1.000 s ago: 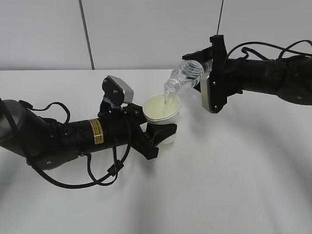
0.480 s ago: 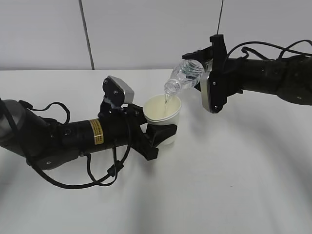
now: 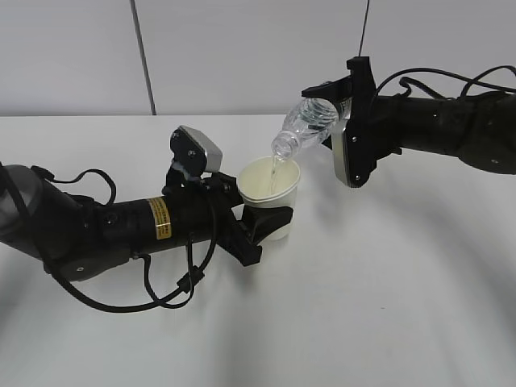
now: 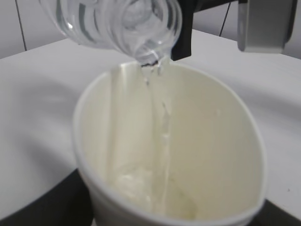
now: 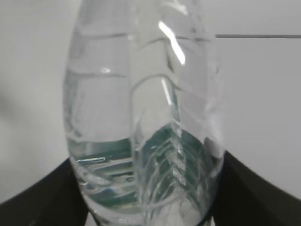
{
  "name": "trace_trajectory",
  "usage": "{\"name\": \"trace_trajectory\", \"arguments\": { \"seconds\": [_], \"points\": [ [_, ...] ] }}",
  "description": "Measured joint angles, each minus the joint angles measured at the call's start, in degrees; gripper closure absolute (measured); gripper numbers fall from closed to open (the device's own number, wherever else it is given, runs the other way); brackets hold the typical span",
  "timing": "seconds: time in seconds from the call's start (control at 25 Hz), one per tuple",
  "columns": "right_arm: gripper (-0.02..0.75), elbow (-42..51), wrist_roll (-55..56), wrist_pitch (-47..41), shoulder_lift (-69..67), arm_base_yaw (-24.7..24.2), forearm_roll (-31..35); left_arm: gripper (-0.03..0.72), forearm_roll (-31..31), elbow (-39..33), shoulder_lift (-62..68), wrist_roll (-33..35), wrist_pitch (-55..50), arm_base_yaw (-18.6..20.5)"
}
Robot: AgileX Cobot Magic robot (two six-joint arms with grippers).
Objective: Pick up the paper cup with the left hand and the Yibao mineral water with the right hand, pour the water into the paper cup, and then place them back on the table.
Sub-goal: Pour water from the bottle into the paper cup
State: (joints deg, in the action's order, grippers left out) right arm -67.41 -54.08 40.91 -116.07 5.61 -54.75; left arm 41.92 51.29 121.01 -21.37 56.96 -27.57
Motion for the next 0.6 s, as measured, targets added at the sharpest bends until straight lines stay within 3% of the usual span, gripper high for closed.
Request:
{"name": "trace_trajectory", "arguments": {
  "seconds": [0.6],
  "points": [
    [0.237, 0.0, -0.98, 0.0, 0.0, 0.0, 0.3, 0.276, 0.0, 0.0, 0.0, 0.0, -0.42, 0.0]
  ]
}}
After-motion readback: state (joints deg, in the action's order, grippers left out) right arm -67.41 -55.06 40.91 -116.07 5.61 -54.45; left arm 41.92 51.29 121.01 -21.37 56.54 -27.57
